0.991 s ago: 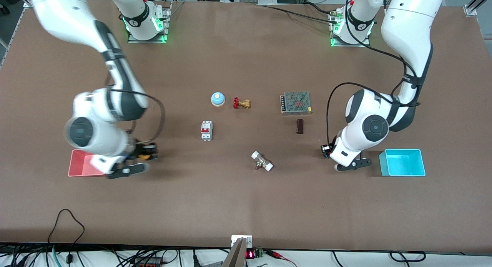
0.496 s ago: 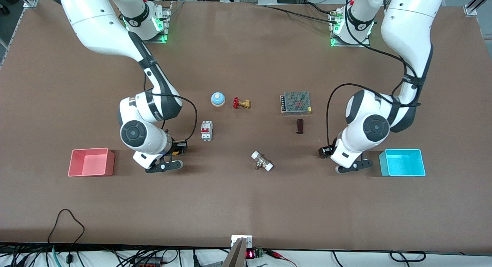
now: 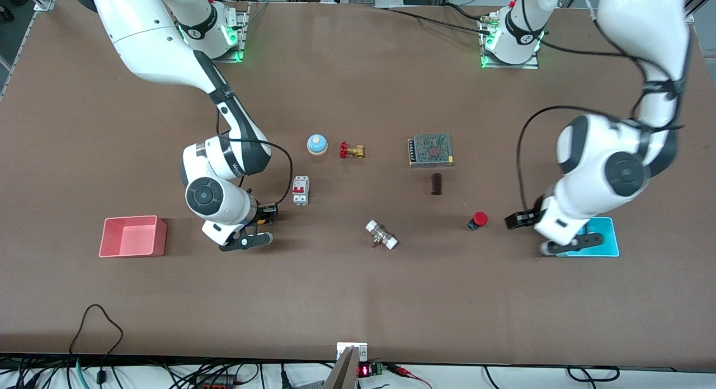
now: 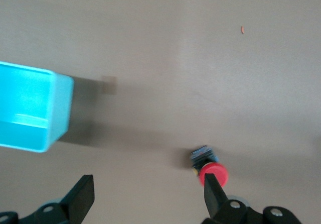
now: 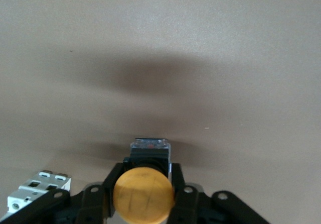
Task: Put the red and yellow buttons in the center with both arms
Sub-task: 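Set the red button down beside the circuit board with the left gripper, then set the yellow button beside the breaker with the right gripper while the left gripper withdraws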
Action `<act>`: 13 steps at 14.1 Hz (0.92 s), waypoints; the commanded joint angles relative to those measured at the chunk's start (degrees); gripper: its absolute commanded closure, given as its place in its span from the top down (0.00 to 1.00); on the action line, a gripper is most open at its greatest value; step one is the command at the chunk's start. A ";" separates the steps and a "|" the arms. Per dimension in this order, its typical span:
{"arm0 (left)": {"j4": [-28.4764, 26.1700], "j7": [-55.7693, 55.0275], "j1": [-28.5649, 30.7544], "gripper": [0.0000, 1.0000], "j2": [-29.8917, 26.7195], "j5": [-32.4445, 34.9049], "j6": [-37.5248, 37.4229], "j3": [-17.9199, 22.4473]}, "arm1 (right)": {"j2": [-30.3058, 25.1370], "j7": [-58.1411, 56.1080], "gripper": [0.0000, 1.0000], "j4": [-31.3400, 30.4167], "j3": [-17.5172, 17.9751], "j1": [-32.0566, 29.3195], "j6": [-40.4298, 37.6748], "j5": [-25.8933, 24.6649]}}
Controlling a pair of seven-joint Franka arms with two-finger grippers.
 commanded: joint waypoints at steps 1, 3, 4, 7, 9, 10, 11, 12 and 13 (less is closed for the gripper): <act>-1.00 5.89 2.34 1.00 -4.03 0.75 -3.72 -0.23 | -0.59 7.03 1.00 0.11 -0.23 0.74 0.19 0.10; -1.00 9.84 4.53 1.00 -6.40 0.75 -6.00 -0.31 | -1.81 8.20 1.00 0.11 -0.40 1.79 -0.07 0.01; -1.00 11.51 5.15 1.00 -7.54 0.75 -7.23 -0.32 | -3.04 8.12 1.00 0.20 -0.49 1.62 -0.51 0.09; -1.00 15.30 7.26 1.00 -11.14 0.75 -9.96 -0.32 | -8.22 7.94 1.00 0.11 -0.84 0.92 -4.44 0.27; -1.09 17.41 7.79 1.00 -13.78 0.83 -11.98 -0.23 | -12.26 8.20 1.00 0.02 -0.84 0.39 -7.62 0.36; -1.09 18.29 8.49 1.00 -15.18 0.84 -13.38 -0.23 | -14.19 8.29 1.00 0.02 -0.84 -0.31 -9.29 0.36; -1.09 19.78 9.19 1.00 -16.76 0.75 -14.53 -0.31 | -16.13 7.59 1.00 0.02 -0.84 -1.10 -10.44 0.36; -1.09 20.83 9.29 1.00 -18.35 0.75 -16.02 -0.32 | -17.80 7.50 1.00 0.02 -0.84 -2.15 -11.66 0.27; -1.09 21.63 9.55 1.00 -20.10 0.83 -17.95 -0.23 | -19.38 7.41 1.00 0.02 -0.84 -3.29 -13.59 0.27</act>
